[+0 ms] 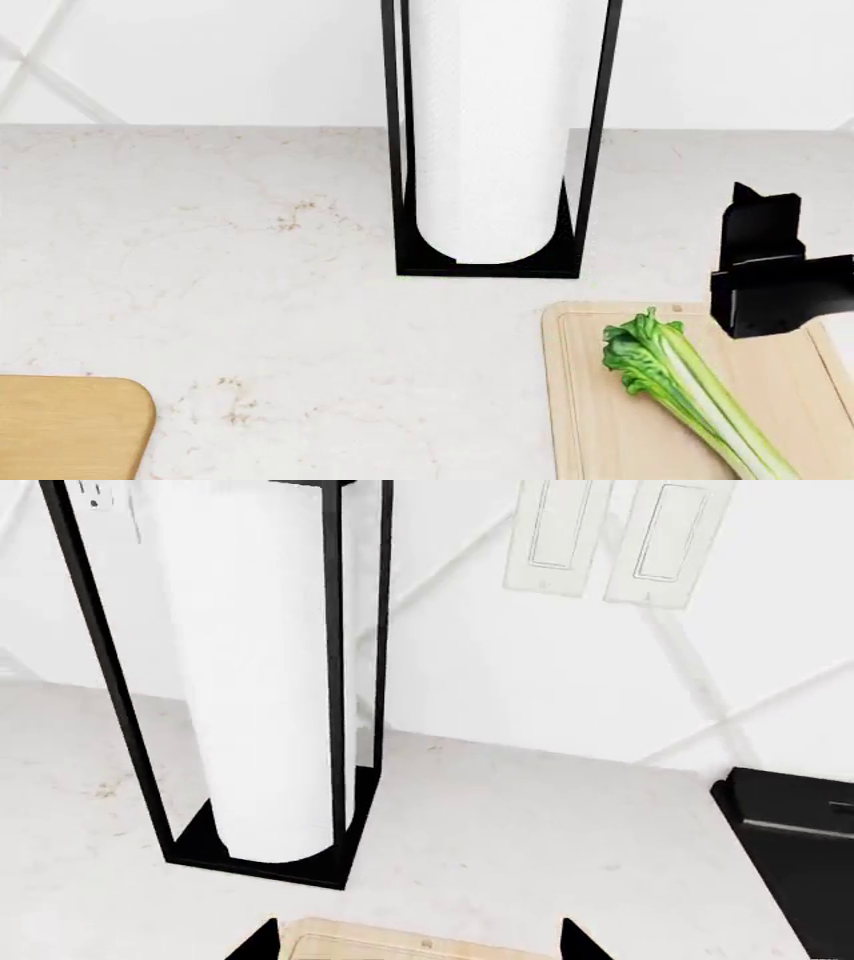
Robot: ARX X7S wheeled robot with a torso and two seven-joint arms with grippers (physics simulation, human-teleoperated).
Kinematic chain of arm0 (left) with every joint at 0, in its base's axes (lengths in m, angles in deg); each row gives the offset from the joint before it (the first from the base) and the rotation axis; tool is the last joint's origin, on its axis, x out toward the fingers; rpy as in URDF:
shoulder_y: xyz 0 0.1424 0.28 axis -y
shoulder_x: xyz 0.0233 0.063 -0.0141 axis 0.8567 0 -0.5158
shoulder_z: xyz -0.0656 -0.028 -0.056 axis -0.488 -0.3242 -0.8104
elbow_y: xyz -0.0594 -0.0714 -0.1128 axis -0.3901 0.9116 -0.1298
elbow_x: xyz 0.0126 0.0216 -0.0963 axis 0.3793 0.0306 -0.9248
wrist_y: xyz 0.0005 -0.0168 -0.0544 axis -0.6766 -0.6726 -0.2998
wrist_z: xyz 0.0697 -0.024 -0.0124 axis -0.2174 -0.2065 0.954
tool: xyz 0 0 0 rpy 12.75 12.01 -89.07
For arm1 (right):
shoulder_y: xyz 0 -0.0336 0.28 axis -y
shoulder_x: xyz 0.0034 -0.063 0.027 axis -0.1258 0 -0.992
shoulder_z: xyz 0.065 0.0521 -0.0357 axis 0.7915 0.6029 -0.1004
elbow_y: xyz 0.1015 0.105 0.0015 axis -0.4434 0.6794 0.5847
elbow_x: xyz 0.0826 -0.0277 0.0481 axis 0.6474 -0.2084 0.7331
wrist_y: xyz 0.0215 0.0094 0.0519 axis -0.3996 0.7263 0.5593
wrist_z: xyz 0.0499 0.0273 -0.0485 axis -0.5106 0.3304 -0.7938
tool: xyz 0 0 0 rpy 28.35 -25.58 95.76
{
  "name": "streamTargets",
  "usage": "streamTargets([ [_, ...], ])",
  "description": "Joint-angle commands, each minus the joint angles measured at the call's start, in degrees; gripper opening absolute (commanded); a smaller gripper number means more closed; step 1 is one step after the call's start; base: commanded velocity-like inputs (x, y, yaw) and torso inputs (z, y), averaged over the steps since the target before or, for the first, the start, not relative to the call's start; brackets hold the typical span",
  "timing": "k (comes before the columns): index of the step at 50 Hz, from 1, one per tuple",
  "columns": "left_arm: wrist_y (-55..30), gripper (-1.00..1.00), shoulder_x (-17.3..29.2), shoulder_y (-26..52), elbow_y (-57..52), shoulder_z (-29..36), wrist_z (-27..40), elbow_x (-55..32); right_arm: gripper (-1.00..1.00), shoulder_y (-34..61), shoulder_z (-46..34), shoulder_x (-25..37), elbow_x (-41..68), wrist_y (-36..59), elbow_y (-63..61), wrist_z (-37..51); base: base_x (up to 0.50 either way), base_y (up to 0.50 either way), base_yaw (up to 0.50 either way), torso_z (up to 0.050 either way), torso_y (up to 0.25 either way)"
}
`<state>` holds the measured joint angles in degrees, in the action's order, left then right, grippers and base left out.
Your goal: Place the celery and the celery on separate cutting boards.
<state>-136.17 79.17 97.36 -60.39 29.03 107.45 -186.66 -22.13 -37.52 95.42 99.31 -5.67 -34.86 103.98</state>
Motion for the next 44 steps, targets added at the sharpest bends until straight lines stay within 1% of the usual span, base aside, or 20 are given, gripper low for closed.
streamTargets([
  [1,-0.1,1.0,-4.2,9.6,6.6,2.7,-1.5,0.3,1.0,12.1,-1.3,-1.2,4.8,1.8,2.8,4.8,0.0,0.0,0.0,0.0,0.0],
  [3,-0.3,1.0,-5.3,11.0,8.1,3.4,-1.8,0.9,1.0,12.7,-1.3,-1.3,5.2,1.6,3.3,5.0,0.0,0.0,0.0,0.0,0.0],
  [7,-2.2,1.0,-9.0,16.8,13.4,6.0,-3.2,2.6,1.0,14.9,-2.3,-2.5,3.2,1.5,4.6,4.4,0.0,0.0,0.0,0.0,0.0],
  [10,-3.1,1.0,-10.5,18.7,15.3,7.3,-3.8,2.2,1.0,16.2,-2.8,-2.6,2.4,1.8,4.8,3.8,0.0,0.0,0.0,0.0,0.0],
  [13,-3.5,1.0,-11.2,19.2,15.0,8.0,-3.6,2.6,1.0,16.9,-3.3,-2.7,1.2,1.9,5.2,3.1,0.0,0.0,0.0,0.0,0.0],
  [18,-4.5,1.0,-12.4,23.2,17.5,8.9,-3.6,2.6,1.0,18.2,-4.1,-2.6,0.1,2.4,5.1,2.9,0.0,0.0,0.0,0.0,0.0],
  [23,-5.3,1.0,-14.1,27.1,19.7,9.8,-4.0,3.5,1.0,17.6,-3.9,-2.4,-3.5,1.1,3.3,0.2,0.0,0.0,0.0,0.0,0.0],
  [27,-5.7,1.0,-15.4,28.5,20.8,10.6,-5.0,5.1,1.0,18.1,-4.7,-2.1,-5.2,1.3,2.6,-1.3,0.0,0.0,0.0,0.0,0.0],
  [32,-5.6,1.0,-16.4,29.7,21.3,10.8,-5.2,5.0,1.0,18.0,-5.2,-1.7,-8.2,0.4,1.0,-3.1,0.0,0.0,0.0,0.0,0.0],
  [44,-5.4,1.0,-17.3,31.1,22.1,11.2,-5.5,4.7,1.0,14.7,-2.5,-1.8,-10.5,-4.7,-0.7,-2.8,0.0,0.0,0.0,0.0,0.0],
])
